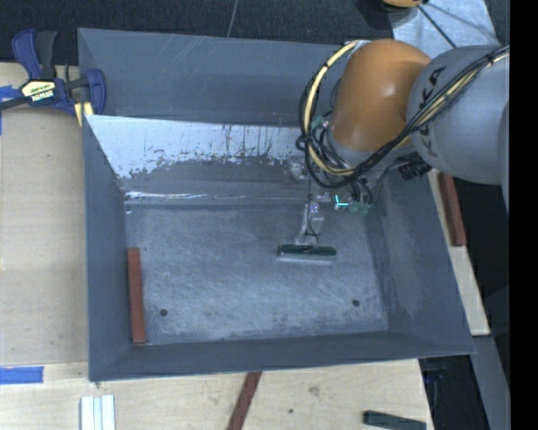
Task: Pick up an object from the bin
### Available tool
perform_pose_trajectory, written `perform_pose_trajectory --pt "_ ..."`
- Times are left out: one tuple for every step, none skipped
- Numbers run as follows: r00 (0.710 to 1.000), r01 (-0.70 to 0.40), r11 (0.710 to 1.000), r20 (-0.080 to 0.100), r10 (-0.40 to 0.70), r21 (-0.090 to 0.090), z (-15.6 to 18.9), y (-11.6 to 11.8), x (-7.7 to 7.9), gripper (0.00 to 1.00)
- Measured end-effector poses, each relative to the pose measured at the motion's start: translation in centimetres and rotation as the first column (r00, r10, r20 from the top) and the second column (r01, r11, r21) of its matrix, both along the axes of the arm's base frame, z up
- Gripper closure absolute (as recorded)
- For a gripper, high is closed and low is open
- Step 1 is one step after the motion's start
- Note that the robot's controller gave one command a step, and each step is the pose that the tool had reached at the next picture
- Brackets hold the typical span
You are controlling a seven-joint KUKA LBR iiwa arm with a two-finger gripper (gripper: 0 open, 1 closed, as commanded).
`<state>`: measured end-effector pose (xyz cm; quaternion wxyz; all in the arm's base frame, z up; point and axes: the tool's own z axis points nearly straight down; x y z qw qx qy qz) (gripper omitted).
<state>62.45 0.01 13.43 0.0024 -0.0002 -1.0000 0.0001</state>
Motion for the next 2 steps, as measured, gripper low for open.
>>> perform_pose_trajectory --pt "1.0 0.0 1.0 0.009 0.0 0.0 0.5 0.0 0.2 0.0" --pt "1.0 0.005 1.0 0.013 -0.005 0.0 -4.3 -3.1 -4.9 0.0"
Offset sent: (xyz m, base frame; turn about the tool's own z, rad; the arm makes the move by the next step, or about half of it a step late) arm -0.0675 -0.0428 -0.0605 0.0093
